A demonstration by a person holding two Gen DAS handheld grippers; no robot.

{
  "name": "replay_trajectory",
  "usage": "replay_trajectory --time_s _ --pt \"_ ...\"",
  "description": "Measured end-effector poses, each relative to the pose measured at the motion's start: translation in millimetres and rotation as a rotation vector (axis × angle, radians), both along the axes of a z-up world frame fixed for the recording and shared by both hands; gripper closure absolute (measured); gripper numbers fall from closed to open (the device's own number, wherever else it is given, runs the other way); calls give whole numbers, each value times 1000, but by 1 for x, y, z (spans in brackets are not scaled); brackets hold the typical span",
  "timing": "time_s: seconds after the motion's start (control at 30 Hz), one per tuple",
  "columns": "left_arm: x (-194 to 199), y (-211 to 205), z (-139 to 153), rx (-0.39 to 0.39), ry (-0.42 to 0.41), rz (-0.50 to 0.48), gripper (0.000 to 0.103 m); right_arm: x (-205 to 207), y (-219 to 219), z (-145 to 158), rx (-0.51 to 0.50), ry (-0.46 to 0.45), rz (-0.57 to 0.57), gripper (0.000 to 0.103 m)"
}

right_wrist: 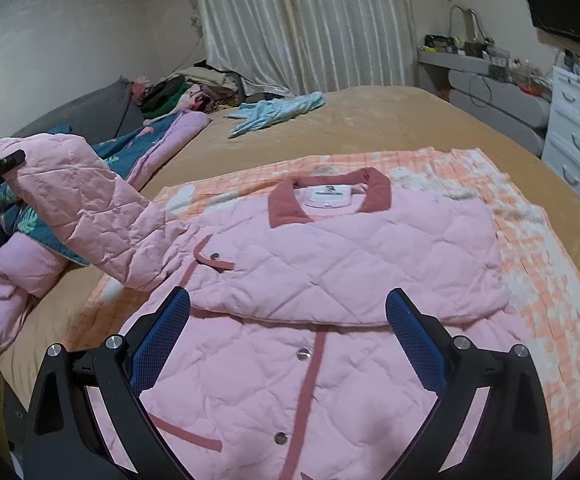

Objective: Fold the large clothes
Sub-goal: 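Carry the held sleeve with the left tool across toward the collar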

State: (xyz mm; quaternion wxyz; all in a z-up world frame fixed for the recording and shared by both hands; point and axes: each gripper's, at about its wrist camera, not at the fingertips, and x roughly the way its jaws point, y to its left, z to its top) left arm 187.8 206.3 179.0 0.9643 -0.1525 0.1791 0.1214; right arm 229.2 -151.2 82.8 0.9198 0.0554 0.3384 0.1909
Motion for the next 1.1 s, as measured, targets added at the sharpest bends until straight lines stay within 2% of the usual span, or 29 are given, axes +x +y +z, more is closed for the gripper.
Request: replay_trajectory --time_s 0.3,0.6,1.1 --pt "16 -39 1 29 6 -68 93 -5 -34 3 27 -17 -58 5" --pt "24 -76 -5 62 19 -139 93 -7 -57 13 -6 -79 -114 5" --pt "55 -150 -28 143 93 -269 93 -2 -92 10 12 -92 -161 5"
